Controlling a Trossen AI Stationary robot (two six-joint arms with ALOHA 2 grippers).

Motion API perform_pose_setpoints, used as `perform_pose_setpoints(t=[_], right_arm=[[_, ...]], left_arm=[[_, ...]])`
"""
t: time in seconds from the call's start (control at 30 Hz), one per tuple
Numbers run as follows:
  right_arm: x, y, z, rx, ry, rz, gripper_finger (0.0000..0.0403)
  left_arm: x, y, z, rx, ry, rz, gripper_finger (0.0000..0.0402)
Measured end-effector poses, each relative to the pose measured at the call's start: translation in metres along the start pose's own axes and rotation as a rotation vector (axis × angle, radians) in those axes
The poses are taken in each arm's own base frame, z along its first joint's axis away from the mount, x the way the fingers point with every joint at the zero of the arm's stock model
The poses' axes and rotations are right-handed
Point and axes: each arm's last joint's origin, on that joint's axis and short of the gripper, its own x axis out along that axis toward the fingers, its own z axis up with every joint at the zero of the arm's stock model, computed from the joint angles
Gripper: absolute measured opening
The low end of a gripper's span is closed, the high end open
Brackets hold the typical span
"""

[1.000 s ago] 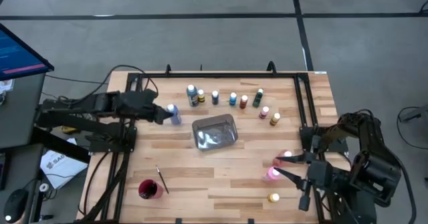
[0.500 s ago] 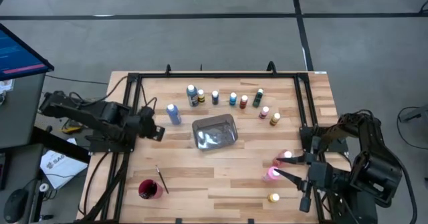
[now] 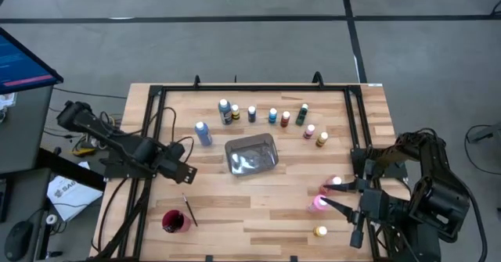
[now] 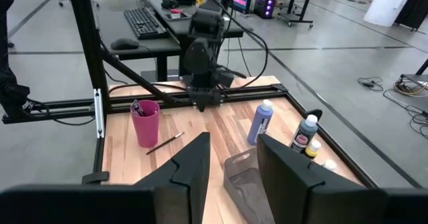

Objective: Pick & Place Paint Supplies
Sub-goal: Put the silver paintbrush into the red cup

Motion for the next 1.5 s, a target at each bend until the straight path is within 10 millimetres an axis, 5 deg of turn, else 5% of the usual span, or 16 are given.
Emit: perform_pose_setpoints(t=[0.4,1.5], right_arm=[[0.0,0.0,0.0,-0.009,0.001,0.001,0.0118],[0.0,0.0,0.0,-0.01,0.003,0.002,0.0118]], left_arm=[[0.038,-0.005,-0.02,-0.22,0.034,0.059,0.0188],[0.077,-0.016,-0.05,-0.292,-0.019,0.169,0.0193]])
